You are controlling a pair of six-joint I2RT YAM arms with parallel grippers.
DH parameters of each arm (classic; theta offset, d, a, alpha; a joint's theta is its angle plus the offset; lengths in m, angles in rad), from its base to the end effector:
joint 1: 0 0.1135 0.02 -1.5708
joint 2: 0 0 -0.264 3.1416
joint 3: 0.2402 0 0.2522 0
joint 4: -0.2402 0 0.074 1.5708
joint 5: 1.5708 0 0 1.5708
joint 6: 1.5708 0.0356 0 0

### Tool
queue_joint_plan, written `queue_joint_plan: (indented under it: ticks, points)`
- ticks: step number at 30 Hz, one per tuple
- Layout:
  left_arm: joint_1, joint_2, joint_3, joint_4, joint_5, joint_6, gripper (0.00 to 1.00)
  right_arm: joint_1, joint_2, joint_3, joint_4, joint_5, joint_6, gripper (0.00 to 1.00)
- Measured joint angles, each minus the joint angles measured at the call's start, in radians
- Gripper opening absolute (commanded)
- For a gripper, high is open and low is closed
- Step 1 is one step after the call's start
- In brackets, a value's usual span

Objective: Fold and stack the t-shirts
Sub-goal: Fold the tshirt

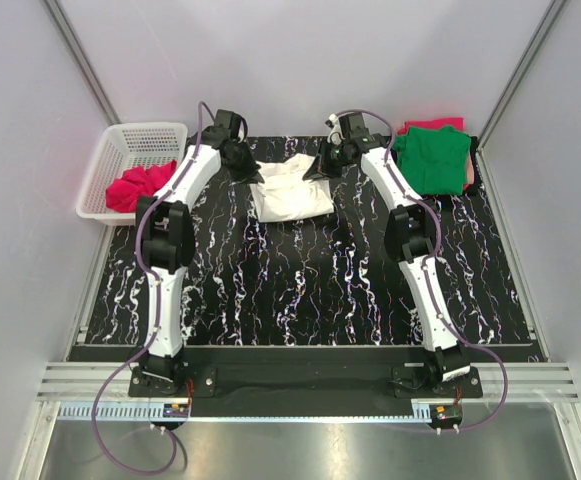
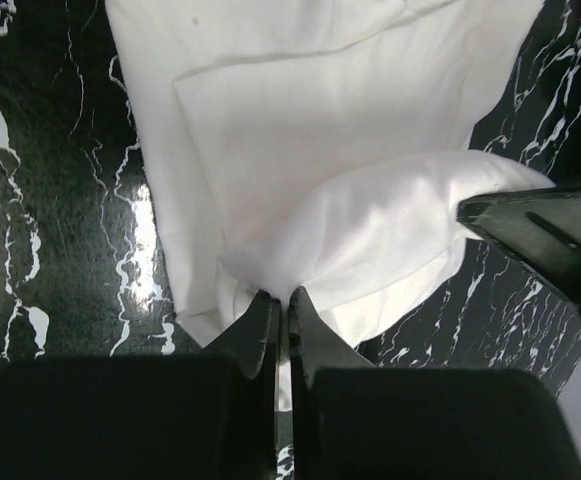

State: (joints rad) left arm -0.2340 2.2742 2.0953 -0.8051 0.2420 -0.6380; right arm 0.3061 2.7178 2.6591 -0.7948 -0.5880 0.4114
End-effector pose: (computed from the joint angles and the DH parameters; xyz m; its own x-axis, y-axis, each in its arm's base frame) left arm 0.4869 -0.1248 0.2399 -0.8616 -0.3890 -0.3259 -0.1979 0.8489 -0.4901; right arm 0.5441 0.1926 0.1895 -0.8979 0.0652 -0.4353 -0.2611 0.7173 0.6460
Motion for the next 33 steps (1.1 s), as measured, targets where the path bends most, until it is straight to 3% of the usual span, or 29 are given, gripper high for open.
queue_joint_plan:
  ticks: [8, 9, 10, 12, 14, 16, 19, 21, 23, 33]
  points:
    - [0.002, 0.108, 0.153, -0.010, -0.004, -0.027, 0.00, 0.000, 0.014, 0.002, 0.065, 0.026, 0.033, 0.02]
    - [0.002, 0.119, 0.156, -0.012, -0.004, -0.029, 0.00, -0.001, 0.014, 0.004, 0.071, 0.032, 0.035, 0.08]
    - [0.003, 0.127, 0.159, -0.013, -0.004, -0.032, 0.00, -0.002, 0.014, 0.005, 0.076, 0.043, 0.038, 0.25]
    - [0.006, 0.144, 0.160, -0.014, -0.004, -0.040, 0.00, -0.002, 0.014, 0.006, 0.084, 0.060, 0.047, 0.31]
    - [0.010, 0.155, 0.161, -0.016, -0.003, -0.047, 0.11, -0.002, 0.014, 0.006, 0.095, 0.082, 0.046, 0.41]
    - [0.013, 0.163, 0.162, -0.018, -0.003, -0.054, 0.14, -0.002, 0.014, 0.006, 0.099, 0.104, 0.050, 0.43]
    - [0.013, 0.166, 0.164, -0.018, -0.004, -0.064, 0.30, -0.002, 0.014, 0.004, 0.103, 0.135, 0.046, 0.50]
    - [0.013, 0.166, 0.171, -0.019, -0.006, -0.066, 0.33, -0.002, 0.014, 0.002, 0.104, 0.150, 0.044, 0.50]
    - [0.014, 0.166, 0.179, -0.017, -0.008, -0.071, 0.46, -0.002, 0.014, -0.002, 0.104, 0.160, 0.040, 0.50]
    - [0.018, 0.130, 0.172, -0.018, -0.003, -0.059, 0.48, -0.002, -0.028, -0.017, 0.091, 0.185, 0.014, 0.50]
